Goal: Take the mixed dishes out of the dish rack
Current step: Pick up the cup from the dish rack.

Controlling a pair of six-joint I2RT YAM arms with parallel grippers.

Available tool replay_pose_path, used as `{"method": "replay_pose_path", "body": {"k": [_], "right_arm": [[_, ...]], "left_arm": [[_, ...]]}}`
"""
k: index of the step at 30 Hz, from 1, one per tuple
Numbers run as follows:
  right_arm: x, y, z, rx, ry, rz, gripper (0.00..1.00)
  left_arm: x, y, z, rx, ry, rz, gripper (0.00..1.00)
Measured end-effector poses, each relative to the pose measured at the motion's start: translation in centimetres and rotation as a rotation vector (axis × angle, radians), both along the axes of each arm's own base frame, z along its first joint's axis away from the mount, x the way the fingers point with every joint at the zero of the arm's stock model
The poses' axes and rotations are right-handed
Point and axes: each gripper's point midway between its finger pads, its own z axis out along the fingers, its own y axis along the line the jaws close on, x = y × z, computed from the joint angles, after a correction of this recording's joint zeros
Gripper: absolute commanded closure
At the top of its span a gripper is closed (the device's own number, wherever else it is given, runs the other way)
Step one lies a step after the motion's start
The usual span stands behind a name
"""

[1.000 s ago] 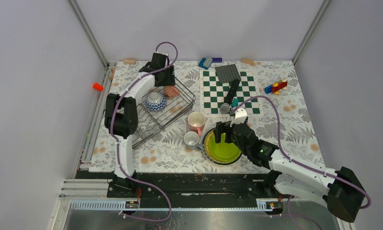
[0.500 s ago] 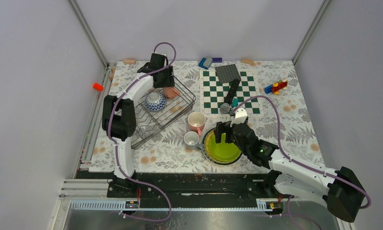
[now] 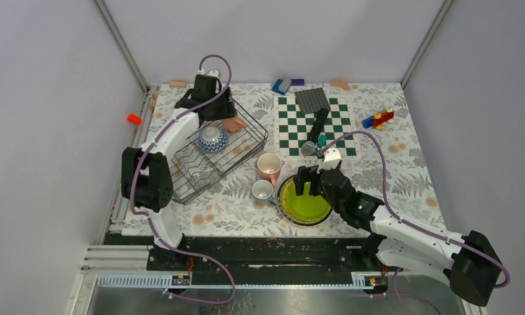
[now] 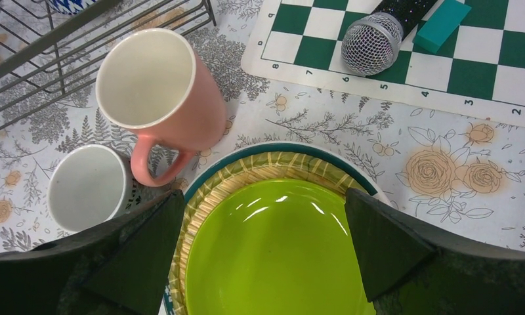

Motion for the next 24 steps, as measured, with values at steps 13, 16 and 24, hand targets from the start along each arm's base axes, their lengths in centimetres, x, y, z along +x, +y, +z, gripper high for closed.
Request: {"method": "replay_pose_path", "body": {"k": [13, 16, 24], "right_arm": [[-0.5, 0.9, 1.8, 0.148, 0.012, -0.013, 0.0], [-0.9, 1.8, 2.6, 0.234, 0.033, 0.002, 0.0], [-2.2, 5.9, 6.4, 0.567, 0.117, 0.094, 0.0]], "left_arm": [[-5.6, 0.3, 4.5, -0.127, -0.153, 0.005, 1.0], [-7.2, 0.3, 6.2, -0.158, -0.213, -0.008, 1.0], [-10.1, -2.0, 8.9, -0.211, -0.313, -0.096, 1.0]]}}
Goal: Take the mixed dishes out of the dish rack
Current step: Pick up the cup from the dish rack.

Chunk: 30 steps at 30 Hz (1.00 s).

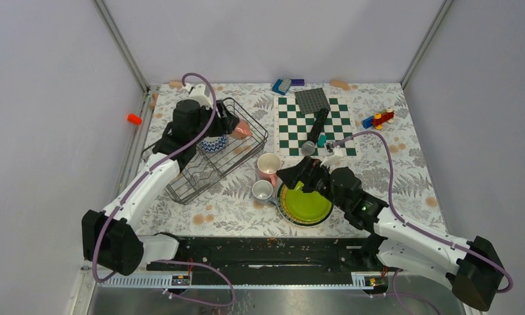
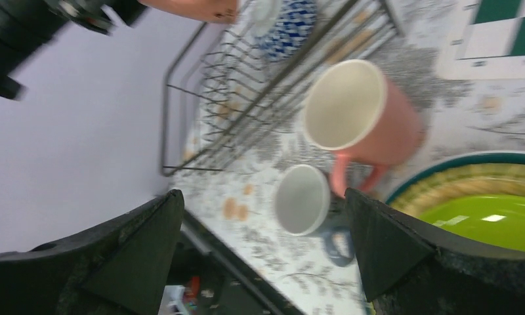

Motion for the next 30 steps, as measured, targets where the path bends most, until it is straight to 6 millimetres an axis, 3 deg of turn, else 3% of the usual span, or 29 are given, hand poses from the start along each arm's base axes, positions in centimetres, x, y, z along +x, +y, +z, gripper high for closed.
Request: {"method": "replay_pose_path", "body": {"k": [11, 21, 27, 30], "right_arm": [[-0.1, 4.5, 6.5, 0.47, 0.103, 0.098, 0.07], [1.1, 7.1, 8.4, 0.785, 0.28, 0.244, 0.19], [1.4, 8.7, 10.5, 0.908, 0.341, 0.359, 0.36], [1.3, 8.7, 11.0, 0.947, 0.36, 0.384, 0.4]], "left_arm": [[-4.1, -3.2, 2.3, -0.059, -0.101, -0.117, 1.0], [-6.5, -5.2, 3.4, -0.135, -0.161, -0.198, 1.0], [-8.5, -6.9, 4.1, -0.168, -0.19, -0.265, 1.0], [-9.2, -7.0, 4.9, -0.19, -0.222, -0.277, 1.0]]}}
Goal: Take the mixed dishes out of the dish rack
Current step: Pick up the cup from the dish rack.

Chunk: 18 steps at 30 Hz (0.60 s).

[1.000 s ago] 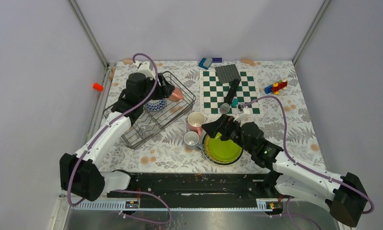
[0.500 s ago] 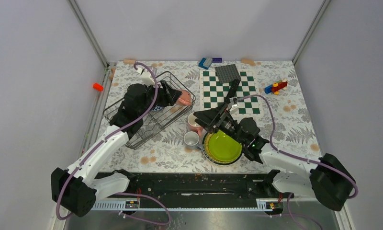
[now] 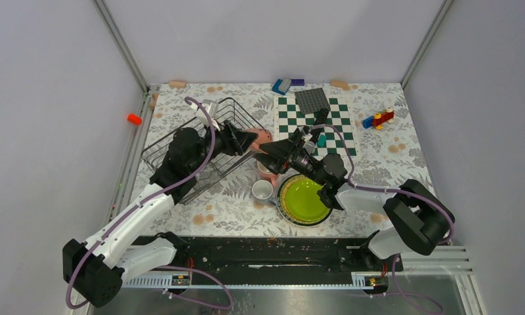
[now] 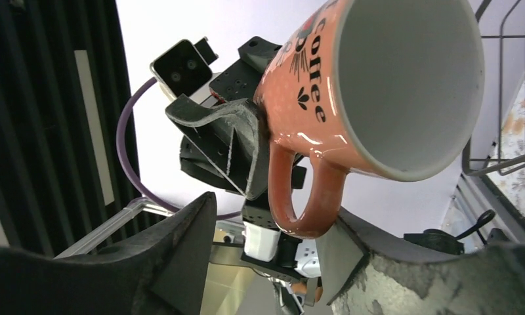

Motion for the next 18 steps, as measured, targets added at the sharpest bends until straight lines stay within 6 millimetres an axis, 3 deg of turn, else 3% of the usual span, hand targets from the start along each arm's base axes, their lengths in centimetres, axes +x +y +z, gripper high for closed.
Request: {"method": "replay_pose_path", "body": {"k": [13, 18], "right_arm": [[-0.6, -0.6, 1.6, 0.07, 0.004, 0.037, 0.47], [-0.6, -0.5, 1.6, 0.071, 0.009, 0.043, 0.57]], "left_arm": [[-2.0, -0.6, 1.9, -0.069, -0.08, -0.042, 1.0], [-2.5, -0.9, 2.1, -0.074, -0.104, -0.054, 1.0]]}}
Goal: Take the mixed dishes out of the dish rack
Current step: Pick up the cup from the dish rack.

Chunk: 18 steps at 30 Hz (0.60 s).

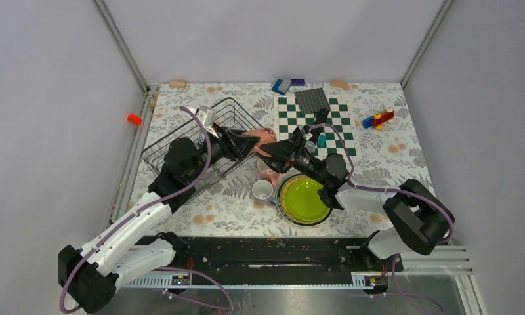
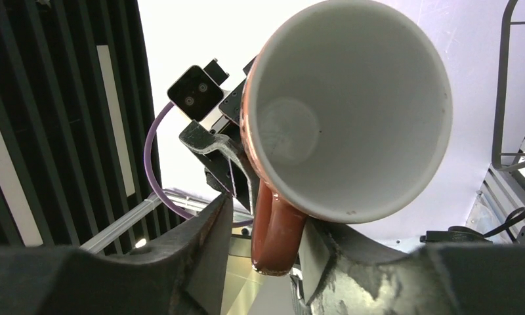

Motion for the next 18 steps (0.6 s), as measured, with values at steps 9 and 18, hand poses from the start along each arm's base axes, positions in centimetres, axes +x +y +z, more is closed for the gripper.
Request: {"method": "replay_pose_path", "body": {"k": [9, 18], "right_arm": [[-0.1, 0.2, -0.6, -0.017, 0.015, 0.017, 1.0], [-0.2, 0.3, -0.9, -0.041, -0.036, 0.006, 1.0]], "left_arm": [[-0.6, 0.3, 1.2, -0.011, -0.09, 0.002, 0.92], [-1.6, 0.2, 1.4, -0.013, -0.122, -0.022, 0.01]]}}
